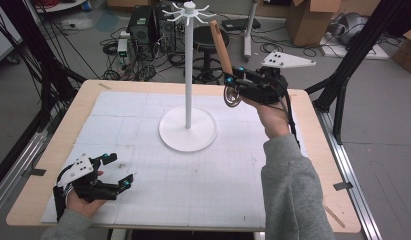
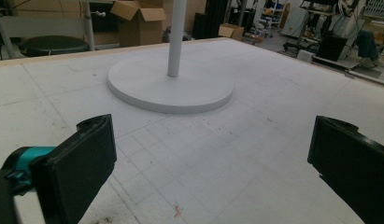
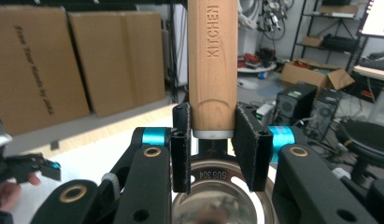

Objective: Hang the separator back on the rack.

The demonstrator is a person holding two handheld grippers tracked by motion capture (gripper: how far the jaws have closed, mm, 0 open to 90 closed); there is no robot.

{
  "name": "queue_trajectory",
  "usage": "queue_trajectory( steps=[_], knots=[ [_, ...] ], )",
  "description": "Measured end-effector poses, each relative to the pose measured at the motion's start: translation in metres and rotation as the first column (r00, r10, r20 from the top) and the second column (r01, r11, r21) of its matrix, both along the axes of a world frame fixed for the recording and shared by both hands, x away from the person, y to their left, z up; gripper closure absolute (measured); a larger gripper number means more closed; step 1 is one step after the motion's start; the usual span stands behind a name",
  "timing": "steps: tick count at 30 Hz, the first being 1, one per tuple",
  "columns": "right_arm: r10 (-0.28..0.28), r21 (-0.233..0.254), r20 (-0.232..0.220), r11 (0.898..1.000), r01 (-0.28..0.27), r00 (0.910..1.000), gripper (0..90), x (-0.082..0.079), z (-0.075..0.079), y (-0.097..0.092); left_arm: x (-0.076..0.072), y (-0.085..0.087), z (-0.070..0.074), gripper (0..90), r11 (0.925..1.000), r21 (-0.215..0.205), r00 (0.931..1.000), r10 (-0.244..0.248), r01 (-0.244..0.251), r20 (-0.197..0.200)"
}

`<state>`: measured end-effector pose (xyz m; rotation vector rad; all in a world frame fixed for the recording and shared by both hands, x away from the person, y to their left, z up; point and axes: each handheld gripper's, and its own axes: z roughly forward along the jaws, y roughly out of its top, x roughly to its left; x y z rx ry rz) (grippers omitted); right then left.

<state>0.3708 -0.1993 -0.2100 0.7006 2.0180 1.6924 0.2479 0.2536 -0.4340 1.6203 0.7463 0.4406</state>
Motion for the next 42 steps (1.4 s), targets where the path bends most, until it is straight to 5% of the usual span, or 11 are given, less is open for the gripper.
queue_trajectory(
  steps=[42],
  knots=[
    [-0.044, 0.003, -0.006, 0.999, 0.044, 0.9990, 69.7, 0.015, -0.007, 0.021, -0.002, 0.005, 0.000, 1.8, 0.9998, -0.004, 0.9998, 0.019, -0.019, 0.001]
  ],
)
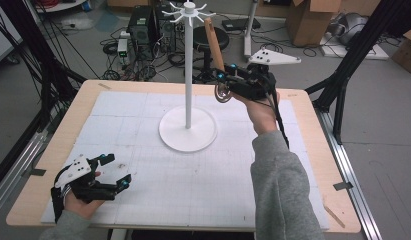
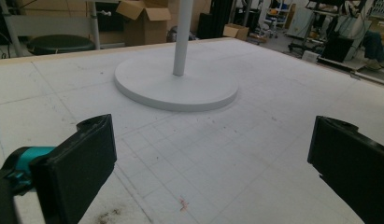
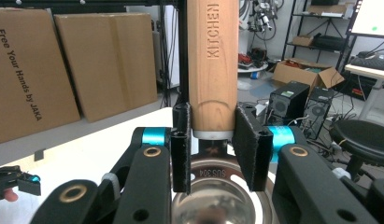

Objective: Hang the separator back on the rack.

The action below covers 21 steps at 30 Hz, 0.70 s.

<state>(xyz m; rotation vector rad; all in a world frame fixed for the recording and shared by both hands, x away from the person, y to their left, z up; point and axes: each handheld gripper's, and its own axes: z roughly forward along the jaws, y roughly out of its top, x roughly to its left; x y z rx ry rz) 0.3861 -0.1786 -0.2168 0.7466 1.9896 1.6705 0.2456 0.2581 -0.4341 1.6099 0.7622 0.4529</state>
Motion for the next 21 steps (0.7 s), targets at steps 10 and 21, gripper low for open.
queue_trajectory(
  steps=[10, 21],
  knots=[
    [-0.005, 0.003, -0.004, 1.000, 0.005, 1.0000, 69.6, 0.003, -0.002, 0.005, 0.000, 0.001, 0.000, 1.8, 1.0000, -0.001, 1.0000, -0.001, 0.001, -0.008],
    [0.003, 0.003, -0.009, 1.000, -0.003, 1.0000, 69.6, 0.009, -0.007, 0.015, -0.005, 0.006, -0.001, 1.8, 0.9999, 0.005, 0.9999, 0.014, -0.014, -0.007]
  ],
)
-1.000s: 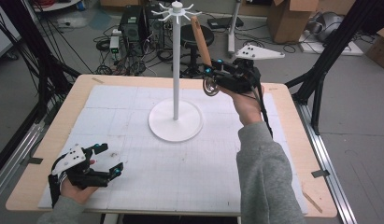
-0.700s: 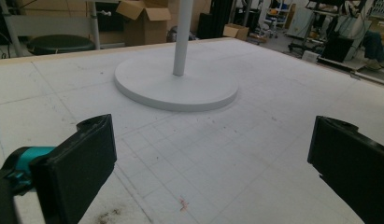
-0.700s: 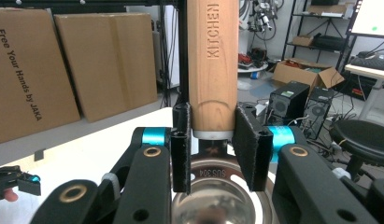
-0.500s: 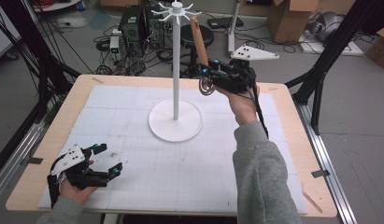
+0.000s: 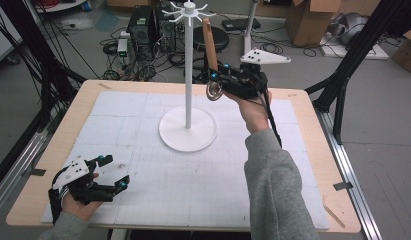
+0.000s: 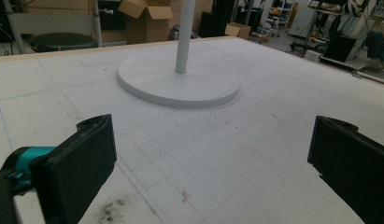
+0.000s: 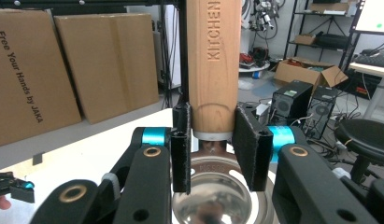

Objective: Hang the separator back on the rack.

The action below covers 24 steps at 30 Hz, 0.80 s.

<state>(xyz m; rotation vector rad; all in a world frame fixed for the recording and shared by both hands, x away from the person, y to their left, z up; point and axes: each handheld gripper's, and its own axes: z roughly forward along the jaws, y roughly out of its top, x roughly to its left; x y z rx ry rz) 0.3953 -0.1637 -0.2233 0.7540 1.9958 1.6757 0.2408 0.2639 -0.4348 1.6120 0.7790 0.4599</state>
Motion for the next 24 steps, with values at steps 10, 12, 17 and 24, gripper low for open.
queue_trajectory(
  steps=[10, 12, 17, 24],
  knots=[
    [-0.007, 0.010, -0.002, 1.000, 0.007, 1.0000, 69.6, 0.007, -0.004, 0.007, -0.005, 0.007, -0.001, 1.7, 0.9999, -0.003, 0.9999, 0.016, -0.016, -0.003],
    [-0.009, 0.013, -0.005, 1.000, 0.009, 0.9999, 69.6, 0.008, -0.004, 0.008, -0.005, 0.007, -0.001, 1.8, 0.9997, -0.009, 0.9998, 0.022, -0.022, -0.003],
    [-0.008, 0.013, 0.003, 1.000, 0.008, 1.0000, 69.6, 0.011, -0.006, 0.010, -0.007, 0.009, 0.000, 1.8, 0.9995, -0.017, 0.9996, 0.027, -0.027, 0.011],
    [-0.014, 0.019, 0.011, 1.000, 0.014, 0.9998, 69.5, 0.014, -0.007, 0.013, -0.008, 0.011, 0.000, 1.8, 0.9994, -0.021, 0.9996, 0.026, -0.026, 0.006]
  ],
)
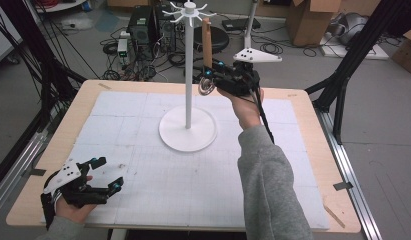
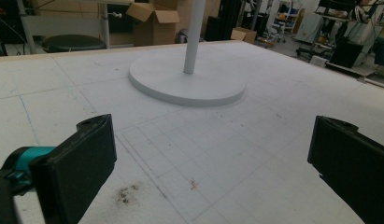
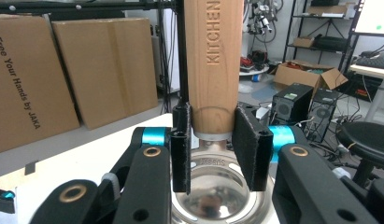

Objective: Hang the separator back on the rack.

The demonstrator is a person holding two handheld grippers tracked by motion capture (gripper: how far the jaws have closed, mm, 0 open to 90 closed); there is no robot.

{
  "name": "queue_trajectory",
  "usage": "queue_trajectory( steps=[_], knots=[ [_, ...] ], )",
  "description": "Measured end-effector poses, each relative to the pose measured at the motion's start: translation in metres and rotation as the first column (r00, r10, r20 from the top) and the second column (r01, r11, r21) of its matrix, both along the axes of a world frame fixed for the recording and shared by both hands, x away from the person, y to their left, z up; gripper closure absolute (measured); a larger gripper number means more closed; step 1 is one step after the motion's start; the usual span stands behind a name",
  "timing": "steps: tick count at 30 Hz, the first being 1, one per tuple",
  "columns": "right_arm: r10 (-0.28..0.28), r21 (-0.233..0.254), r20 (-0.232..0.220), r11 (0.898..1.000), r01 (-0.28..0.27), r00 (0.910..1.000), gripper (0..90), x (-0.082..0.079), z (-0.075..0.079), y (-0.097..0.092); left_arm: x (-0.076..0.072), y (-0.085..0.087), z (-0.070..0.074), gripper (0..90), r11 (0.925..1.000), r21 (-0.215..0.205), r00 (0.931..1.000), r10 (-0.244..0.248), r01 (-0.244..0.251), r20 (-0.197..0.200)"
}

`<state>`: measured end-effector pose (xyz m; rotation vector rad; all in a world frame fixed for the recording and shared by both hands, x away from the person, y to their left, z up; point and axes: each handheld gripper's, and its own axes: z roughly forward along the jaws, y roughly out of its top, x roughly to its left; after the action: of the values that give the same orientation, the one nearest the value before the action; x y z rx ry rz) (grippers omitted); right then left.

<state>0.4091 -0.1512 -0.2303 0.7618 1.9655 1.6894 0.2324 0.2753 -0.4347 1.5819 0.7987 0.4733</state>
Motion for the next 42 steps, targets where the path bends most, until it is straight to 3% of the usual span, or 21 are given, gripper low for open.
queue_trajectory(
  steps=[11, 24, 36, 42],
  knots=[
    [-0.009, 0.009, 0.016, 1.000, 0.008, 0.9998, 67.8, 0.002, -0.003, 0.005, -0.001, 0.002, 0.000, 1.8, 1.0000, 0.000, 1.0000, 0.000, 0.000, -0.005],
    [0.010, 0.018, 0.012, 1.000, -0.010, 0.9999, 47.9, -0.007, -0.010, -0.004, 0.002, 0.003, -0.002, 1.7, 1.0000, 0.000, 0.9999, 0.005, -0.005, -0.014],
    [0.017, -0.001, 0.065, 1.000, -0.017, 0.9977, 32.7, -0.023, -0.008, -0.020, 0.007, -0.003, -0.003, 1.8, 0.9999, 0.006, 0.9998, -0.009, 0.010, -0.016],
    [0.031, -0.009, 0.062, 0.999, -0.030, 0.9976, 24.7, -0.031, -0.017, -0.033, 0.011, -0.009, -0.004, 1.7, 0.9997, 0.012, 0.9995, -0.022, 0.022, -0.022]
  ],
)
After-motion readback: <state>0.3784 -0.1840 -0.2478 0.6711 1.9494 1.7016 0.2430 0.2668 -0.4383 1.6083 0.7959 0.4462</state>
